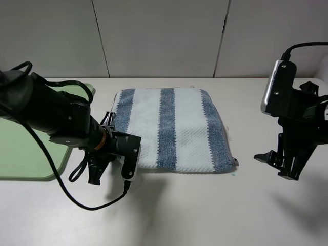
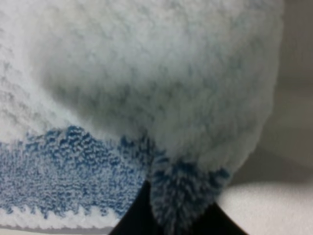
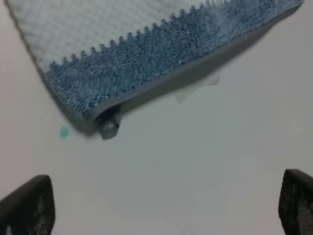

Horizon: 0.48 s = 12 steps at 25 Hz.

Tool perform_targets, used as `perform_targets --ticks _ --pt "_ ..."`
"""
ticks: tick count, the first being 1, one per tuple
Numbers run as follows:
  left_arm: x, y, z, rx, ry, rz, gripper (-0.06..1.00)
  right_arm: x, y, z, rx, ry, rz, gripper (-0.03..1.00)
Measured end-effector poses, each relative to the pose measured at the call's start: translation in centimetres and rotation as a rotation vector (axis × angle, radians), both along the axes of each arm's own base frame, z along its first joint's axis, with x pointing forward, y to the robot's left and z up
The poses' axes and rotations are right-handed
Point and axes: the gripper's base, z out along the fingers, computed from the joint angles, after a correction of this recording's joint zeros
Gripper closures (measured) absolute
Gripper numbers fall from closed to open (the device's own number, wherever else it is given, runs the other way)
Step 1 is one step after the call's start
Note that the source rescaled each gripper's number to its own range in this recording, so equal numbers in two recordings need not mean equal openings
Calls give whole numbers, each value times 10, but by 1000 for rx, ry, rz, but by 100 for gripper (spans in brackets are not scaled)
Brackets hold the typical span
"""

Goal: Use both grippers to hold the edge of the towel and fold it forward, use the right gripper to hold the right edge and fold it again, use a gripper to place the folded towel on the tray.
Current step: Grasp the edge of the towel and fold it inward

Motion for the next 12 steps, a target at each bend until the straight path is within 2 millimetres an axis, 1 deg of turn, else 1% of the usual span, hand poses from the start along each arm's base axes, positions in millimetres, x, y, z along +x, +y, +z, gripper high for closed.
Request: perform_targets --ticks 7,12 --pt "0 0 0 0 0 0 94 22 9 -46 -48 108 10 -3" --pt "0 0 0 -1 0 1 94 31 13 -77 -91 172 43 -3"
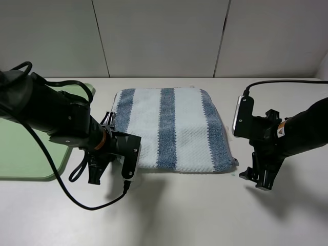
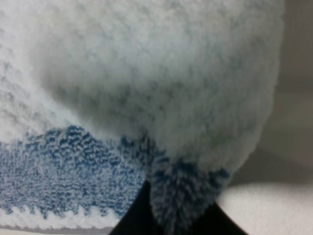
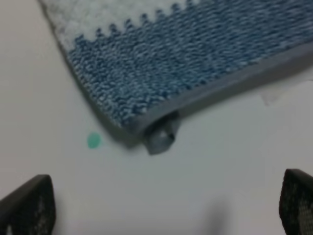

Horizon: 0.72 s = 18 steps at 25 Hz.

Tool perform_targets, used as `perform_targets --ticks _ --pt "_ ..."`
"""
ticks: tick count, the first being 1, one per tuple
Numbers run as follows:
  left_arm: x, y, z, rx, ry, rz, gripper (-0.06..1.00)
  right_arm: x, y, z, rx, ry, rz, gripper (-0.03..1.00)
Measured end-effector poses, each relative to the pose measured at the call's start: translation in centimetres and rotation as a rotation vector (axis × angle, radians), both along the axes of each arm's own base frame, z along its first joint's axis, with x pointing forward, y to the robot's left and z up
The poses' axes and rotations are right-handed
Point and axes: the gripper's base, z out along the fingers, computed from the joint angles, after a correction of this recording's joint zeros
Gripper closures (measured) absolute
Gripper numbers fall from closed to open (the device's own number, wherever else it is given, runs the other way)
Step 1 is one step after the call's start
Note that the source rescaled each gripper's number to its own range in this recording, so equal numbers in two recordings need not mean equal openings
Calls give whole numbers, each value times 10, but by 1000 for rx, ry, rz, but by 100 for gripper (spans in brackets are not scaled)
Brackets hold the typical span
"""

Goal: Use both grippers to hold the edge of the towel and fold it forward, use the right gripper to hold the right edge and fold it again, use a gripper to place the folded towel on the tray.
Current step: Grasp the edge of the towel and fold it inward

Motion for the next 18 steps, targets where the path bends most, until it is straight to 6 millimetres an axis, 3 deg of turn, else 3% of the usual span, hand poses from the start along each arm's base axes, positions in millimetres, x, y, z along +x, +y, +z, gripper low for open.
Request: perform_targets --ticks 4,18 --pt "0 0 0 -1 0 0 94 2 1 -15 -22 19 34 -3" --pt "0 0 0 -1 0 -1 94 15 7 -31 -15 -69 105 -3"
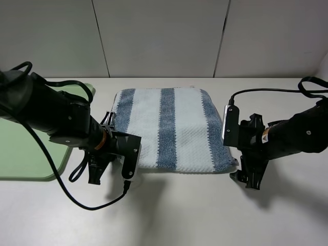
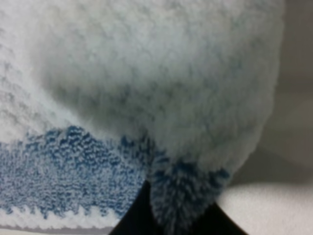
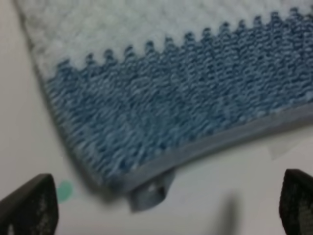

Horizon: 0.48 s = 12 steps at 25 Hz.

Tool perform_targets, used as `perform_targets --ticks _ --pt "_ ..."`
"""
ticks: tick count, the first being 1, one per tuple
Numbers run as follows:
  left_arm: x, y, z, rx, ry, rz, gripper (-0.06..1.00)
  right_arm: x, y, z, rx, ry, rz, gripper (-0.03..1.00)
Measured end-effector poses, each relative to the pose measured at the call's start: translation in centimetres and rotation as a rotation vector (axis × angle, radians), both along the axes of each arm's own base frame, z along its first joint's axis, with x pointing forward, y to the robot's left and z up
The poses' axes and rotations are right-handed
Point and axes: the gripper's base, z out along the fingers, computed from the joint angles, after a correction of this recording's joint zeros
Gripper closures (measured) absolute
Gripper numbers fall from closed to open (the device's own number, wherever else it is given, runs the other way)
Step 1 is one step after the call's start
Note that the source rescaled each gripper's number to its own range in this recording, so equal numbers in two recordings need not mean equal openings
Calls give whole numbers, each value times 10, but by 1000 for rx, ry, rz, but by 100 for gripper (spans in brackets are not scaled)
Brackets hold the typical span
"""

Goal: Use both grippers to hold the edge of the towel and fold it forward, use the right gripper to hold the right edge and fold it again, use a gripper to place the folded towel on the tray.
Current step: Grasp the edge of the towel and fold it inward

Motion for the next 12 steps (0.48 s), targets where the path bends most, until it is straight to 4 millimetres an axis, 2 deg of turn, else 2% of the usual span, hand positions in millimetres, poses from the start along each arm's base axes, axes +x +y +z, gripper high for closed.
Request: perform_targets --ticks 12 --pt "0 0 0 0 0 0 94 7 4 -2 7 -66 47 -3"
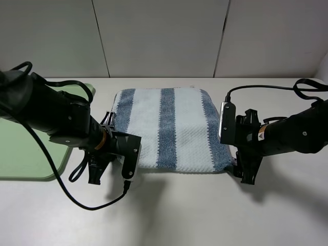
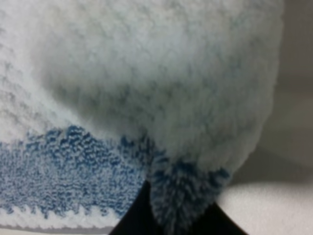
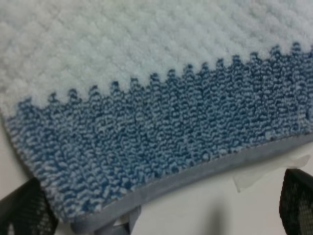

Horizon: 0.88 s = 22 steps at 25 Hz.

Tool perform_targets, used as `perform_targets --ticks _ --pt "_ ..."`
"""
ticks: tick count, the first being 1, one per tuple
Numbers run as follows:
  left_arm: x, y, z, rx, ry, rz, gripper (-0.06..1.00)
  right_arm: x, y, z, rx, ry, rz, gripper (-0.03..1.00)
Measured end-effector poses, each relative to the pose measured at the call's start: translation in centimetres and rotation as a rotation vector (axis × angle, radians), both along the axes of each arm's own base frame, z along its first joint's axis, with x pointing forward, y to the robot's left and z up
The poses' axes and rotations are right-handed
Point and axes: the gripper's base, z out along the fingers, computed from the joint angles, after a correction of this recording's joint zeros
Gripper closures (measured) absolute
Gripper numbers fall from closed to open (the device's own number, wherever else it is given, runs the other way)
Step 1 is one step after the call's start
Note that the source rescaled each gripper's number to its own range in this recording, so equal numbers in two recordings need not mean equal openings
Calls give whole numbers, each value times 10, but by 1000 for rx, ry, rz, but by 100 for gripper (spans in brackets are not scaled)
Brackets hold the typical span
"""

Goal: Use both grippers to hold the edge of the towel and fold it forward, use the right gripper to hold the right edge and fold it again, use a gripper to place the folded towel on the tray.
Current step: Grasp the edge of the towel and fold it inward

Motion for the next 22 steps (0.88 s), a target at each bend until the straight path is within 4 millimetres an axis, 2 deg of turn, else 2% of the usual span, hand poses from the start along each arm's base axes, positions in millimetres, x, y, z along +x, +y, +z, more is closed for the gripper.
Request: perform_targets --ticks 9,22 --pt "0 0 0 -1 0 0 94 0 1 0 -29 -13 72 -2" --pt "0 0 0 -1 0 0 94 -2 0 -5 -51 12 93 45"
